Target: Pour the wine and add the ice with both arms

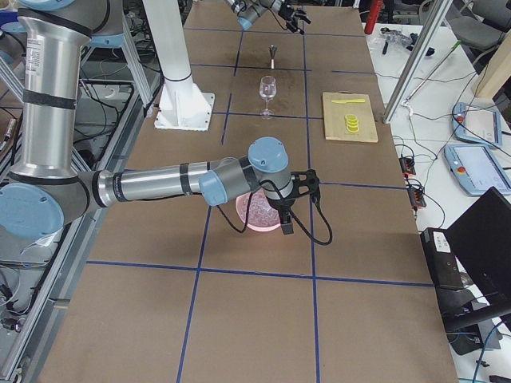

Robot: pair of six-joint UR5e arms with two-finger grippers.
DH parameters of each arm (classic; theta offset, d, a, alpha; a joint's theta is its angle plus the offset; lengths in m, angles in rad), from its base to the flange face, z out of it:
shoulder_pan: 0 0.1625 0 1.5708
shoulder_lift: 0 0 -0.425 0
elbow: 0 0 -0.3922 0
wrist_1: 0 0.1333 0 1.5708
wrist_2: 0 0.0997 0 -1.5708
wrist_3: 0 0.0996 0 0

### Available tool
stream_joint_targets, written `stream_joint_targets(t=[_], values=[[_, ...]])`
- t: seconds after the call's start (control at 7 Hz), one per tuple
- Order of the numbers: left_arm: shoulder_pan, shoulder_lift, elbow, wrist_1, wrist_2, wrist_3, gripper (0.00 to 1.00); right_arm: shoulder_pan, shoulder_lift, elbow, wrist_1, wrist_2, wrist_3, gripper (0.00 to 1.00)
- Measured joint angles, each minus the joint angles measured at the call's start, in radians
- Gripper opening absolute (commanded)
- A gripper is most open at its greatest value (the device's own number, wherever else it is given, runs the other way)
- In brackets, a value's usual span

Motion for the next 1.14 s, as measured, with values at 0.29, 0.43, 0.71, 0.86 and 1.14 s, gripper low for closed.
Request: stream_joint_targets(t=[0.29, 0.43, 0.71, 0.86, 1.14], values=[[-0.226, -0.029, -0.020, 0.259, -0.285, 0.115, 1.00, -0.001, 0.000, -0.001, 0.000, 0.000, 0.000, 1.00], [-0.354, -0.029, -0.028, 0.394, -0.474, 0.222, 1.00, 0.000, -0.001, -0.002, 0.000, 0.001, 0.000, 1.00], [-0.513, -0.003, -0.031, 0.667, -0.672, 0.386, 1.00, 0.000, -0.005, -0.002, 0.000, 0.001, 0.000, 1.00], [-0.540, 0.005, -0.028, 0.839, -0.694, 0.409, 1.00, 0.000, -0.008, -0.002, 0.000, 0.002, -0.001, 1.00], [-0.601, 0.026, -0.033, 1.117, -0.756, 0.420, 1.00, 0.000, -0.010, -0.002, 0.000, 0.003, 0.000, 1.00]])
